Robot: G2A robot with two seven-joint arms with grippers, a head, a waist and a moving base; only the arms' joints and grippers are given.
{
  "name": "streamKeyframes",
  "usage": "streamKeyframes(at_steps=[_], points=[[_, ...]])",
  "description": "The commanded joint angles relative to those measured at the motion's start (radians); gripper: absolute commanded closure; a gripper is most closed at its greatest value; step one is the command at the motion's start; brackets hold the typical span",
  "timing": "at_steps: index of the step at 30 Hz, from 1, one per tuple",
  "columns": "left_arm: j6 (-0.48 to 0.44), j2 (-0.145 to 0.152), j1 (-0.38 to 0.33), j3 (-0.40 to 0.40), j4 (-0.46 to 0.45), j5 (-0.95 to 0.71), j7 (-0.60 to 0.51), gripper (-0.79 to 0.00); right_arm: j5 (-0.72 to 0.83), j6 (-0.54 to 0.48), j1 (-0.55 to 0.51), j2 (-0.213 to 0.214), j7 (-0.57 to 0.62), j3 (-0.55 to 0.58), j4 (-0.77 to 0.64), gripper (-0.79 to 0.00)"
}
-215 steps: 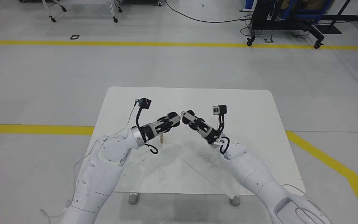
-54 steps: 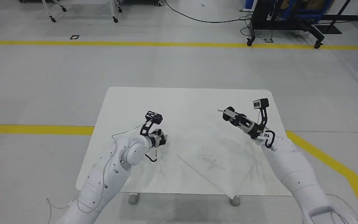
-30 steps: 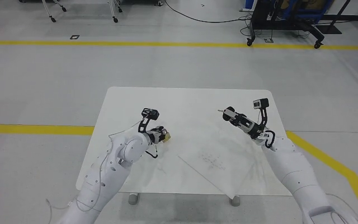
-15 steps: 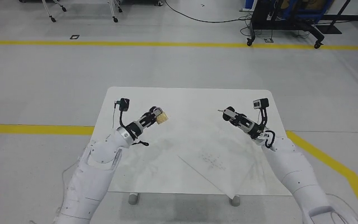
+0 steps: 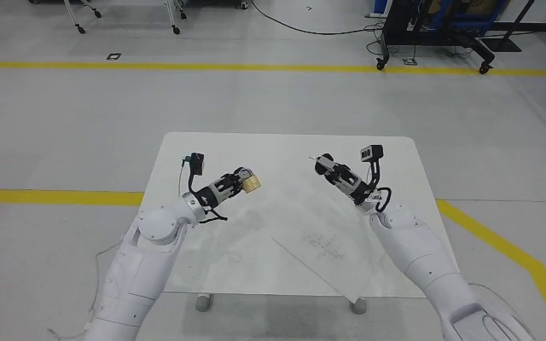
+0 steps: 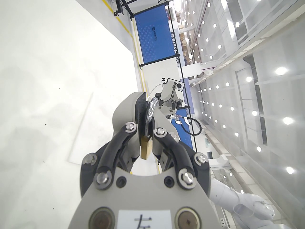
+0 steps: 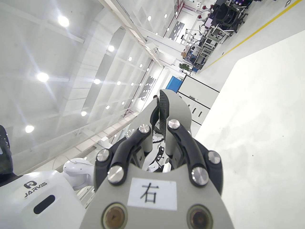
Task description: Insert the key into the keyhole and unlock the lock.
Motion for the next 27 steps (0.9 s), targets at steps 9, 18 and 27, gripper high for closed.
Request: streamKeyframes(at_steps=[9, 18, 27], points=[[0.364, -0.016, -0.013, 0.006, 0.056, -0.38, -0.089, 0.0, -0.003, 0.009, -0.037, -0.01, -0.094, 0.0, -0.044, 0.0], [0.423, -0.038, -0.083, 0.057, 0.099, -0.506, -0.026, 0.0, -0.018, 0.022, -0.02, -0.052, -0.191, -0.055, -0.051, 0.0], [0.427, -0.039, -0.082, 0.066, 0.098, -0.503, -0.012, 0.0, 0.057, 0.047, -0.025, -0.06, -0.211, -0.047, -0.058, 0.0]])
